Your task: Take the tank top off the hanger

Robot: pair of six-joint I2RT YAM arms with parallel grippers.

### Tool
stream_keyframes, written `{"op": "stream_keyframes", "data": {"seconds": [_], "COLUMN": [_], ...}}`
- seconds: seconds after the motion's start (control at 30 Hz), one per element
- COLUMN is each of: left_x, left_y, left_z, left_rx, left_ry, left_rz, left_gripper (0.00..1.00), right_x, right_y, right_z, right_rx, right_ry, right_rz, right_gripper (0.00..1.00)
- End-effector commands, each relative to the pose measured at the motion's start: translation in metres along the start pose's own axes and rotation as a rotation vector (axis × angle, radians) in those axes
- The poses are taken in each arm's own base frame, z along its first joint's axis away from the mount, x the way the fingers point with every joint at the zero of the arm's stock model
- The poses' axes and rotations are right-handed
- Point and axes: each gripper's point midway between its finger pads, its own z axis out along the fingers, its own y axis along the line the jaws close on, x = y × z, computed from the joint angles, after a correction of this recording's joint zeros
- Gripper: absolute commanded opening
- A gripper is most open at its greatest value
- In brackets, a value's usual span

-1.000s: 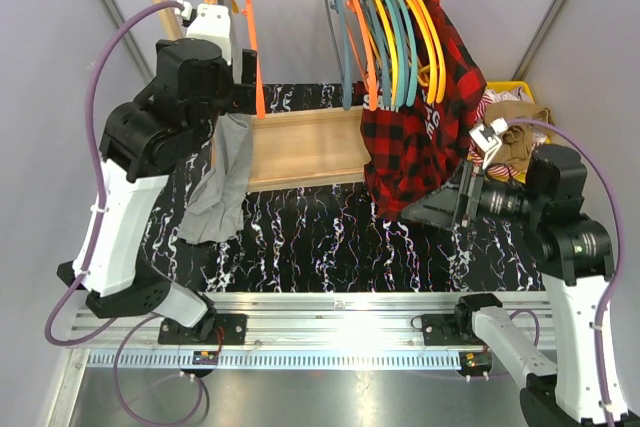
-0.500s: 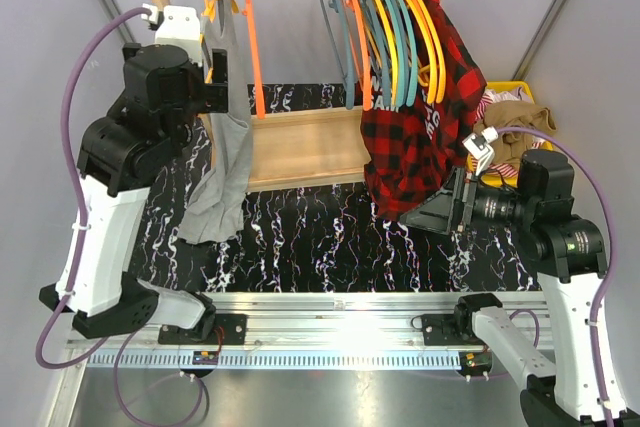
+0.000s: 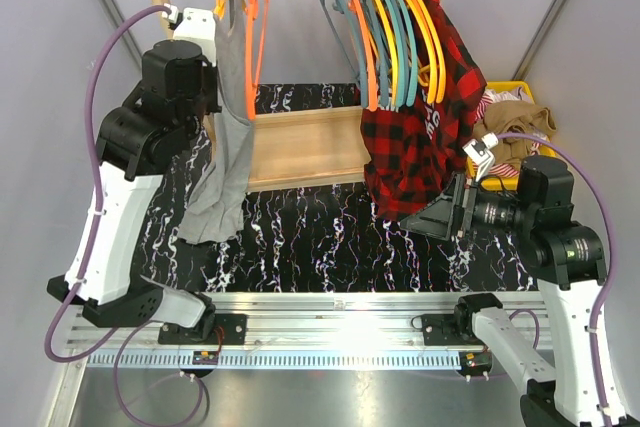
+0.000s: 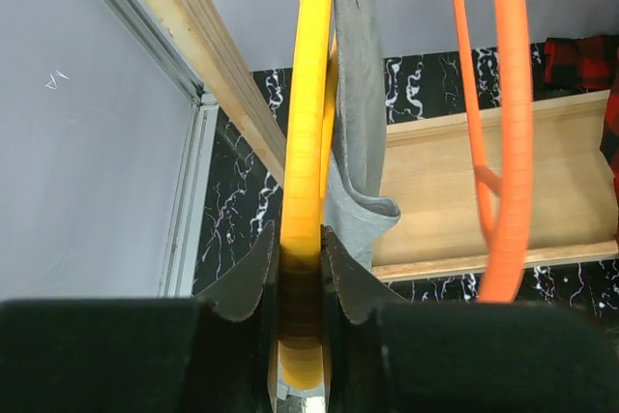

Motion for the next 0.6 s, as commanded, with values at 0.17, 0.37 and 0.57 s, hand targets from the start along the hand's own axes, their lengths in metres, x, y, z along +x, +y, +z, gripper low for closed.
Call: {"op": "stream_keyframes", "data": {"seconds": [0.17, 0.37, 0.57], "left_x": [-0.040, -0.053, -0.050], "left_y": [0.035, 0.054, 0.057], "left_z": [-0.022, -0.041, -0.051], "left_rx": [-0.094, -0.139, -0.120], "left_ry": [-0.191, -0.312, -0.423], "left_rz": [-0.126, -0.173, -0.160], "left_gripper": [0.00, 0.00, 0.00], "right_x": [0.001, 0.005, 0.007], "right_y": [-0.011, -0.021, -0.032], "right_z": [0.005, 0.009, 0.015], "right_rx": [0.022, 0.032, 0.036], "right_ry": [0.012, 0.018, 0.034], "right_rz": [0.001, 0.019, 0.035], "right_gripper": [1.00, 1.00, 1.00]}}
